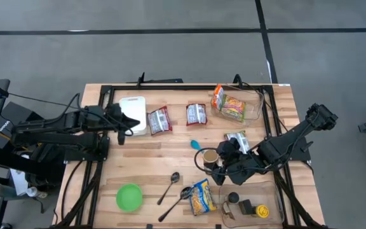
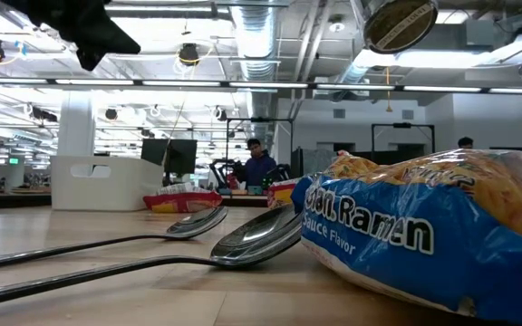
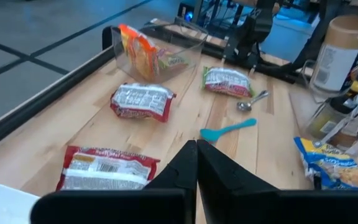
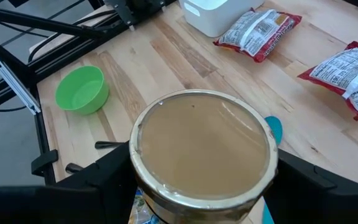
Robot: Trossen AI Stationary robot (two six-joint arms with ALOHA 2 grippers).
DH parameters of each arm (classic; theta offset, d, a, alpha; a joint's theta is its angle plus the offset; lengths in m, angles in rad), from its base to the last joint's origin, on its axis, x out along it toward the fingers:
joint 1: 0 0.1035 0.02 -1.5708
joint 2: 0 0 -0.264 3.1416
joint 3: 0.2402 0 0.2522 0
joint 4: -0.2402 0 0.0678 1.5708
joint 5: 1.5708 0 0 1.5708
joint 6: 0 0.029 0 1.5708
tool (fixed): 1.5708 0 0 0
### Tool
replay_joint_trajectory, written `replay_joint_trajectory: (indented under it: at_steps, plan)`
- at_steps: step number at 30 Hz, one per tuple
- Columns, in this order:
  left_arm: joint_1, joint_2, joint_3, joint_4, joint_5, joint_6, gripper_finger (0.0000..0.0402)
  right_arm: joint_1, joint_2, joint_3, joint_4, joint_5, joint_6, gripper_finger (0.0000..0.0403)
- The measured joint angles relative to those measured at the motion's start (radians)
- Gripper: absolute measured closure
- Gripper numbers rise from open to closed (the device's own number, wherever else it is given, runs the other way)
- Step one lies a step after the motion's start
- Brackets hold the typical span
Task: Pick & Place Food Item
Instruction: Put the golden spice bottle into the bottom transparent bin
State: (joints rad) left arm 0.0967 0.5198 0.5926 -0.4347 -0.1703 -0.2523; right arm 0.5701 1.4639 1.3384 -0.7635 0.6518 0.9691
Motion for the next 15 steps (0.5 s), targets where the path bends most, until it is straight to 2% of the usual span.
replay_joint_trajectory:
  at_steps: [6, 15]
  plan:
    - [0.000, 0.017, -0.002, 0.002, 0.000, 0.013, 0.0397, 0.000, 0.000, 0.000, 0.000, 0.000, -0.004, 0.0132]
    - [0.000, -0.013, -0.002, 0.107, -0.003, 0.194, 0.0396, 0.000, 0.000, 0.000, 0.000, 0.000, -0.007, 0.0132]
